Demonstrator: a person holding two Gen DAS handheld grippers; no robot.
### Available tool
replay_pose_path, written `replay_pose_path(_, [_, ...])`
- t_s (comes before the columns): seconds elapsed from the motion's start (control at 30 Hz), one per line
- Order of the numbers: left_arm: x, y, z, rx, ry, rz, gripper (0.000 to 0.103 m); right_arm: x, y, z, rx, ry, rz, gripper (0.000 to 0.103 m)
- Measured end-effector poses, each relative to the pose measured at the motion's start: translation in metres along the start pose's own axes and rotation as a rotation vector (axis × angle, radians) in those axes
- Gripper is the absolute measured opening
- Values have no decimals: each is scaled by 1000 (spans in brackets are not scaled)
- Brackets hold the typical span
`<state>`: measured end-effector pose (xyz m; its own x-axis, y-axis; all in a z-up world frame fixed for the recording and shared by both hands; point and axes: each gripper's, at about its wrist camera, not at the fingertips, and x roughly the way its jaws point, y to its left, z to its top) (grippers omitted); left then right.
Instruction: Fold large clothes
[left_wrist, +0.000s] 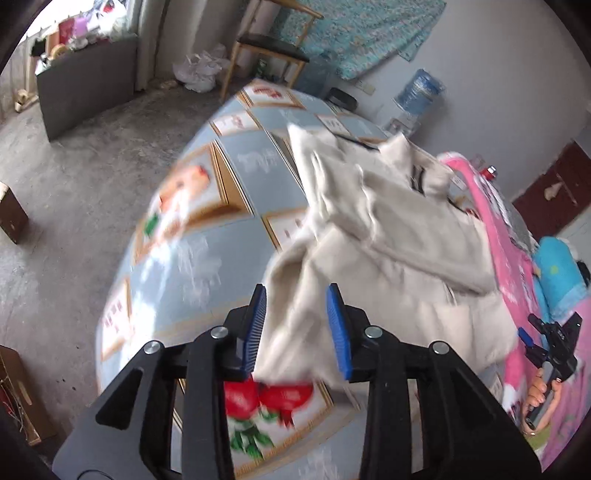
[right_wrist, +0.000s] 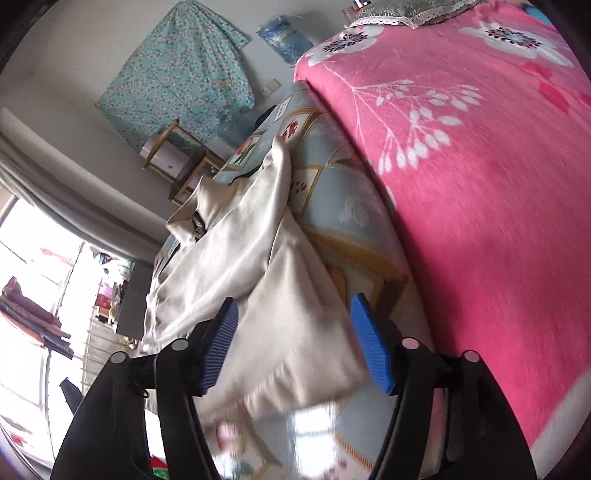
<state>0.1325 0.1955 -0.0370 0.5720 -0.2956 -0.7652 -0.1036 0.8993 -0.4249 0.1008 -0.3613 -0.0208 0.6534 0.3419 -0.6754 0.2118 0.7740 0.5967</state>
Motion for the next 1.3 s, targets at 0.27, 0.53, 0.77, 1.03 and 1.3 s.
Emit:
replay_pose_path(0.27, [26,-2,-57,-115,130,-148,53,5,-10,-59,10,105,-68,68])
replay_pose_path(0.53, [33,16,-46,-284,41,-212,57,27,-22,-41,117,25,1,68])
replay_pose_path(0.77, [37,27,-43,-433,-13,-266,58,37,-19,-39,169,-61,13,68])
replay_pose_path(1.03, [34,-35,-30,-78,-79,79,14,38,18,-31,-16,-108,-222,23])
replay_pose_path(1.3, [-34,-95,-45,237,-251,183,8,-9,49,-30,-130,-177,-237,14])
